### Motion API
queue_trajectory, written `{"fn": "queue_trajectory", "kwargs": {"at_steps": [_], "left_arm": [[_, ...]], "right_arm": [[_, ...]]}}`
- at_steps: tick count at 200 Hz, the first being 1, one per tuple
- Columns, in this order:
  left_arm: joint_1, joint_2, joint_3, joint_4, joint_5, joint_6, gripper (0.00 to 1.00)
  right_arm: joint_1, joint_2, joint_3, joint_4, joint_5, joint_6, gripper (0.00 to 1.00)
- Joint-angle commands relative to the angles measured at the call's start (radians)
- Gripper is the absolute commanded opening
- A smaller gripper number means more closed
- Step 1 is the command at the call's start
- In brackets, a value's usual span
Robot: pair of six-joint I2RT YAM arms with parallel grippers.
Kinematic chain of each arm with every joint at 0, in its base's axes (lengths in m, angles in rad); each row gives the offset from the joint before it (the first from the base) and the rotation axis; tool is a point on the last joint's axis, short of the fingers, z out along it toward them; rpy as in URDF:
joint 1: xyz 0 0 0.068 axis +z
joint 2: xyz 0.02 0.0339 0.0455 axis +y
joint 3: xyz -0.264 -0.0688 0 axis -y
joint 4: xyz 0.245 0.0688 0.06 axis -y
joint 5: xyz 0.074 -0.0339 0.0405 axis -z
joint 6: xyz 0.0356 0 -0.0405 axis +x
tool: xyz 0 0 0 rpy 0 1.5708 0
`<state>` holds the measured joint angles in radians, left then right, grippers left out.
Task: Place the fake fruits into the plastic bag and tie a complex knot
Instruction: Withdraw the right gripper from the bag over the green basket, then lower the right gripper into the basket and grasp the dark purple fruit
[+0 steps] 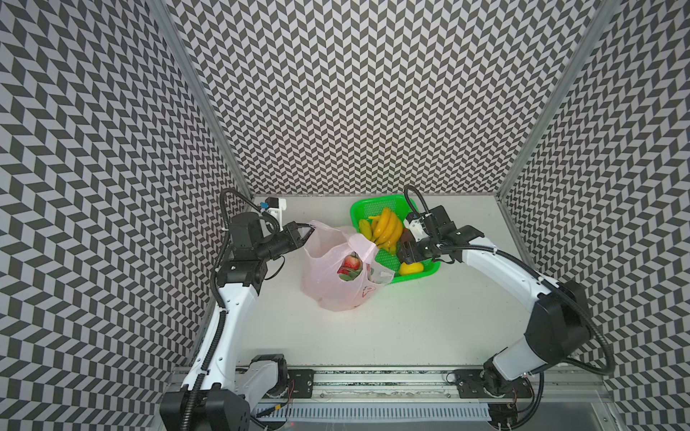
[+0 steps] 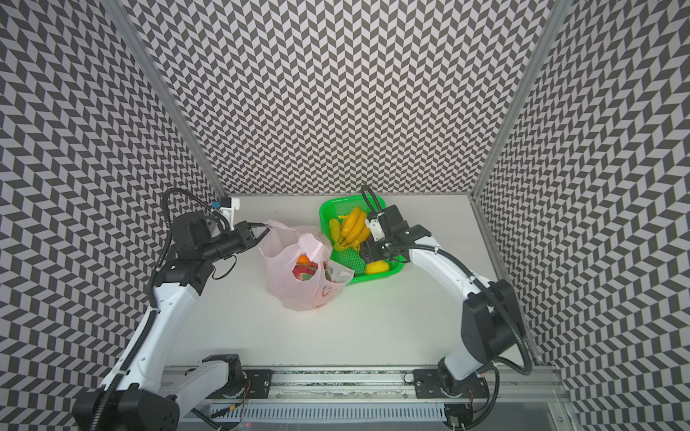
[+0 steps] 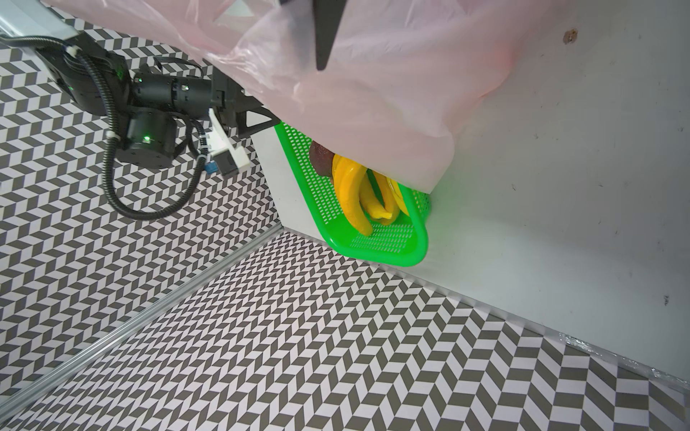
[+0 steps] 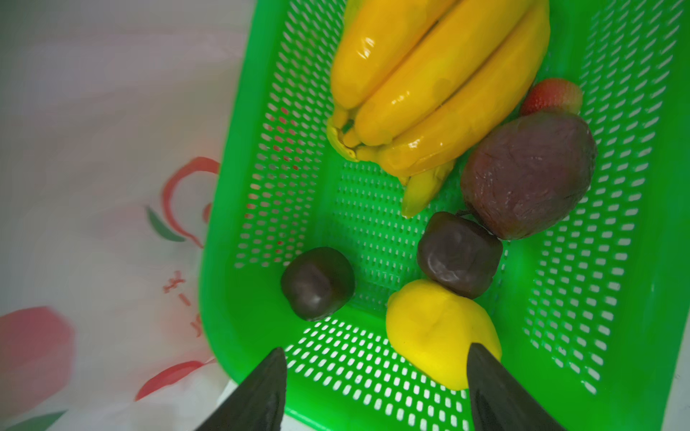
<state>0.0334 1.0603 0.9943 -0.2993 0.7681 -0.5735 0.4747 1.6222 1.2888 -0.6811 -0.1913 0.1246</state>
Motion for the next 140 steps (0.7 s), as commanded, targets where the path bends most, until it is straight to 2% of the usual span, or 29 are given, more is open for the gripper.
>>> {"fn": "queue_trajectory", "kwargs": {"at_steps": [1,46,91,140], "left_arm": [[0.007,-0.014,-0.009,0.037,0.026,0.006,0.00],[0.007,-0.010,-0.013,0.042,0.040,0.008,0.00],[0.007,-0.015,-0.025,0.058,0.048,-0.003,0.00],[0.005,-0.016,-0.026,0.060,0.052,-0.007,0.00]], "right_arm": [[0.001,0.053,0.042,-0.021,0.074,0.011,0.76],[0.000,0.167,0.077,0.027,0.127,0.018,0.81],[-0.001,0.261,0.106,0.076,0.190,0.045,0.83],[-0.001,0.354,0.132,0.134,0.183,0.041,0.82]]}}
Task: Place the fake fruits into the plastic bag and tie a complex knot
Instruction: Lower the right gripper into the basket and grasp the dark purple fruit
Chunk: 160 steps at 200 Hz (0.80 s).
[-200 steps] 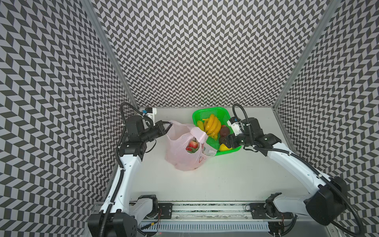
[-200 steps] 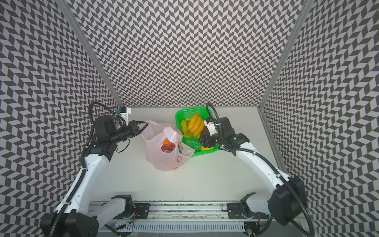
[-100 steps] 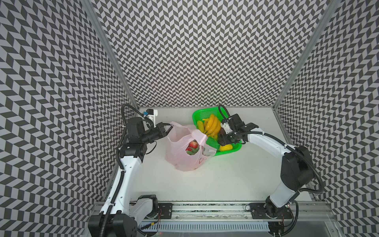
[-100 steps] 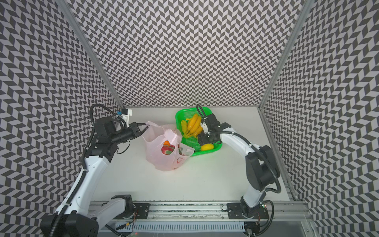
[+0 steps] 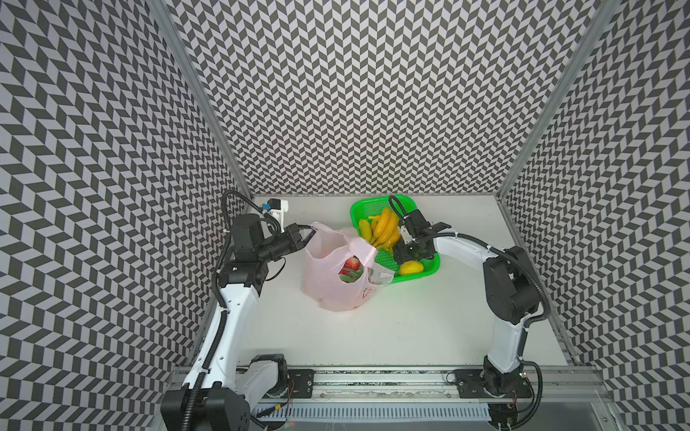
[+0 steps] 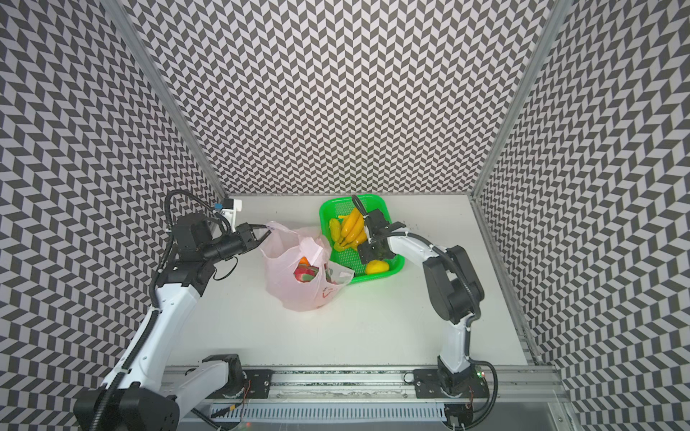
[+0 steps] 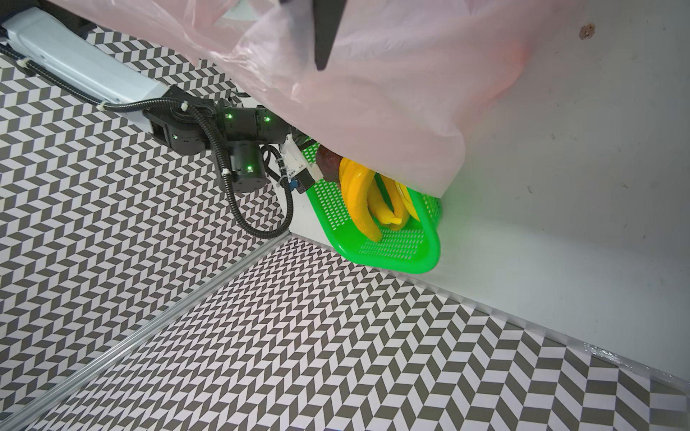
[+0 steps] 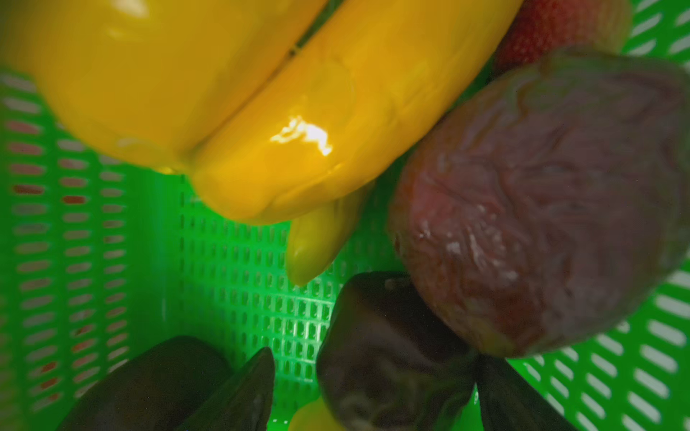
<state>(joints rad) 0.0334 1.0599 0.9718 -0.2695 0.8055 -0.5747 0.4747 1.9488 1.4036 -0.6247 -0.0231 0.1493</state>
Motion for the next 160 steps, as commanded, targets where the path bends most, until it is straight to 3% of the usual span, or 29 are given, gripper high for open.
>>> {"fn": "queue_trajectory", "kwargs": {"at_steps": [1,37,75,98,160], "left_arm": [[0.005,-0.015,-0.003,0.031,0.015,-0.006,0.00],[0.005,-0.017,-0.002,0.030,0.016,-0.010,0.00],[0.005,-0.014,0.001,0.025,0.017,-0.007,0.00],[0.005,-0.016,0.004,0.019,0.018,-0.005,0.00],[0.003,-0.017,0.010,0.012,0.022,-0.004,0.00]], "right_arm": [[-0.001,0.029,0.018,0.079,0.014,0.016,0.82],[-0.001,0.061,0.005,0.112,-0.017,0.010,0.76],[-0.001,0.029,-0.031,0.162,-0.002,0.004,0.56],[-0.002,-0.010,-0.045,0.176,0.002,-0.002,0.48],[-0.010,-0.173,-0.128,0.245,-0.035,-0.018,0.46]]}}
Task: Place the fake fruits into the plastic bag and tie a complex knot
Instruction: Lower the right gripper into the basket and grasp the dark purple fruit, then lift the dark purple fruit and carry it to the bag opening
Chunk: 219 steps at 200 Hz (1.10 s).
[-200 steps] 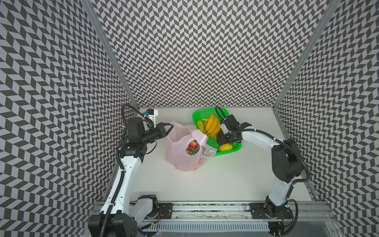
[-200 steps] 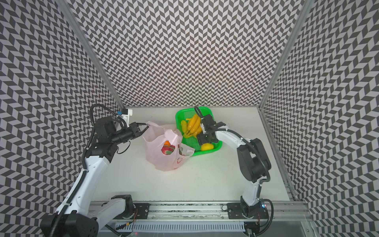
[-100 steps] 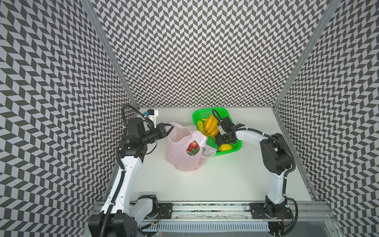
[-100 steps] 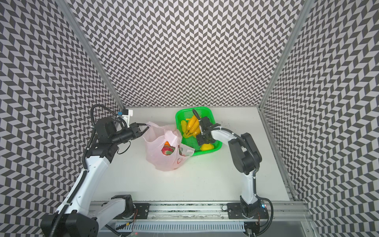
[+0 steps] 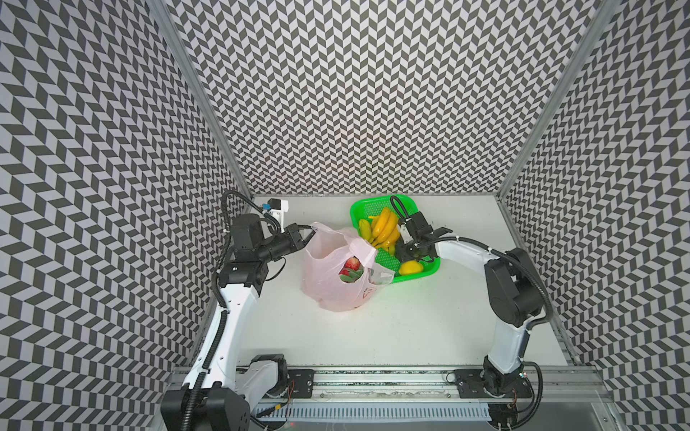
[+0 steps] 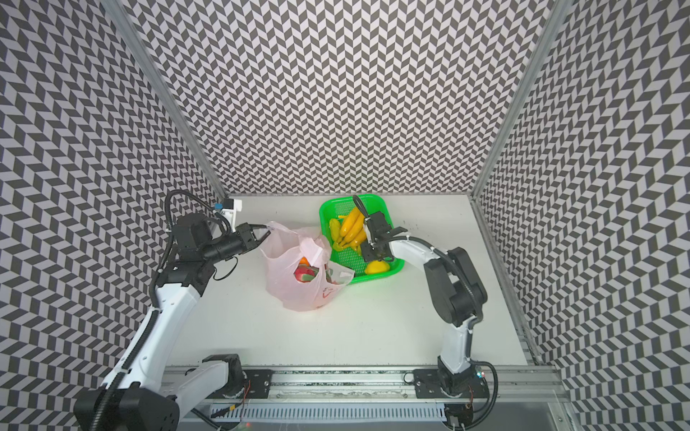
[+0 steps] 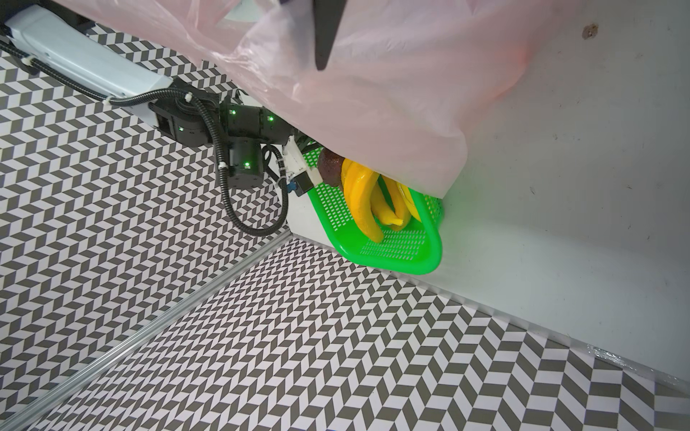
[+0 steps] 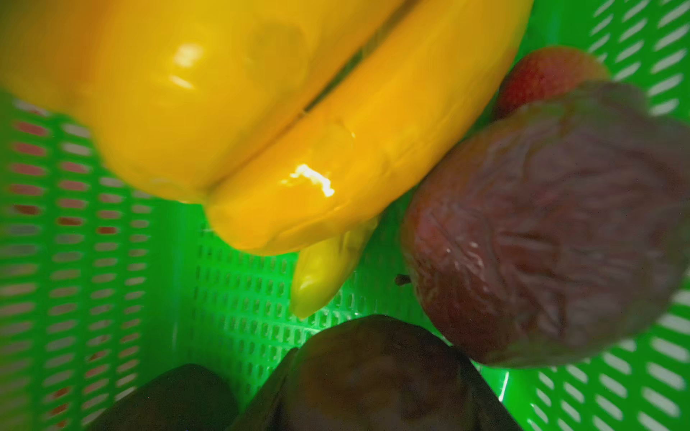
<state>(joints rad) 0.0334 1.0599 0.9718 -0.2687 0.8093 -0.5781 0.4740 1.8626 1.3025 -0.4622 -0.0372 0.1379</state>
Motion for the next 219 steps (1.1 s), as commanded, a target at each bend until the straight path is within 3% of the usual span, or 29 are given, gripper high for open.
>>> {"fn": "queue_trajectory", "kwargs": {"at_steps": [1,35,111,153,219], "left_arm": [[0.003,-0.018,0.011,0.011,0.019,0.000,0.00],[0.002,-0.012,0.013,0.012,0.024,-0.003,0.00],[-0.036,0.006,0.020,0.019,0.027,-0.006,0.00],[-0.052,0.011,0.024,0.023,0.013,-0.009,0.00],[-0.063,0.006,0.019,0.028,-0.002,-0.012,0.00]], "right_arm": [[-0.010,-0.090,-0.028,0.084,-0.022,-0.006,0.46],[-0.015,-0.154,-0.049,0.090,-0.039,-0.017,0.46],[-0.015,-0.410,-0.155,0.115,-0.192,0.012,0.46],[-0.007,-0.618,-0.264,0.117,-0.355,0.066,0.46],[0.156,-0.808,-0.400,0.089,-0.432,0.160,0.45]]}}
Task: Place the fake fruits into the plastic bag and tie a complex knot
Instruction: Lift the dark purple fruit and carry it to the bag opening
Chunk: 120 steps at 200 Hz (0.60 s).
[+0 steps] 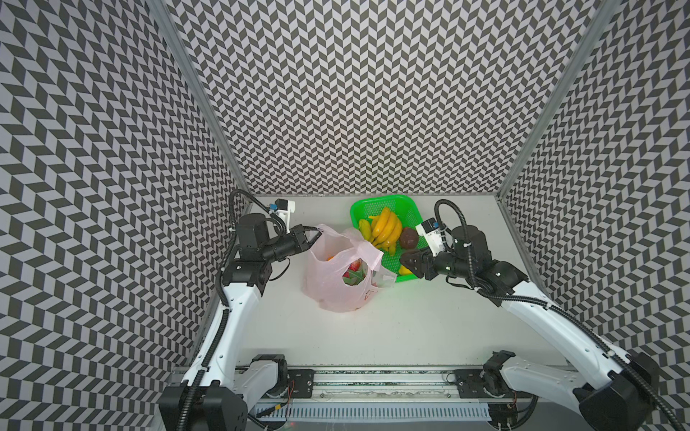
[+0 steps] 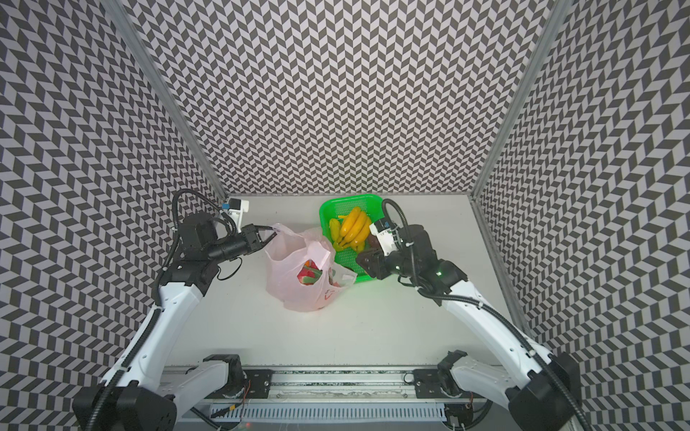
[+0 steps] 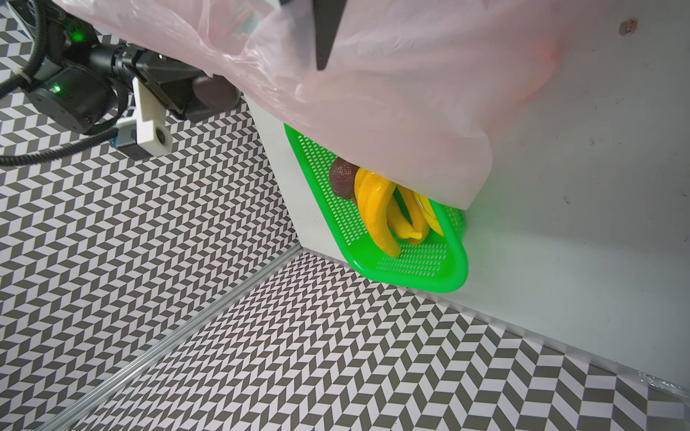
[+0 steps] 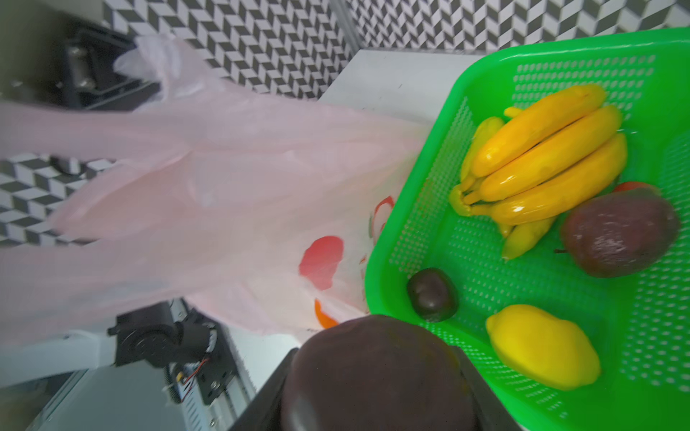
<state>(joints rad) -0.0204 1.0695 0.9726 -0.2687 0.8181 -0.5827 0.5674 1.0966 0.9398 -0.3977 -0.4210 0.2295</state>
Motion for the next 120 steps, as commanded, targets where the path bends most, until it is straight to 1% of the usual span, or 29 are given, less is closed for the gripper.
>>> {"fn": "queue_trajectory", "kwargs": {"at_steps": [1,24,52,92,120], "left_arm": [[-0.010,-0.003,0.018,0.028,-0.010,-0.008,0.00],[-0.014,-0.003,0.017,0.028,-0.012,-0.007,0.00],[-0.018,-0.005,0.017,0.031,-0.008,-0.003,0.00],[-0.020,-0.002,0.018,0.033,0.011,0.019,0.00],[-0.021,0.005,0.018,0.030,0.031,0.037,0.00]], "right_arm": [[0.066,-0.043,-0.039,0.026,-0.048,0.070,0.45],[0.141,-0.050,-0.074,0.086,-0.054,0.118,0.45],[0.207,-0.011,-0.081,0.154,-0.072,0.144,0.45],[0.224,0.058,-0.081,0.274,-0.103,0.157,0.45],[0.222,0.101,-0.074,0.333,-0.055,0.140,0.45]]}}
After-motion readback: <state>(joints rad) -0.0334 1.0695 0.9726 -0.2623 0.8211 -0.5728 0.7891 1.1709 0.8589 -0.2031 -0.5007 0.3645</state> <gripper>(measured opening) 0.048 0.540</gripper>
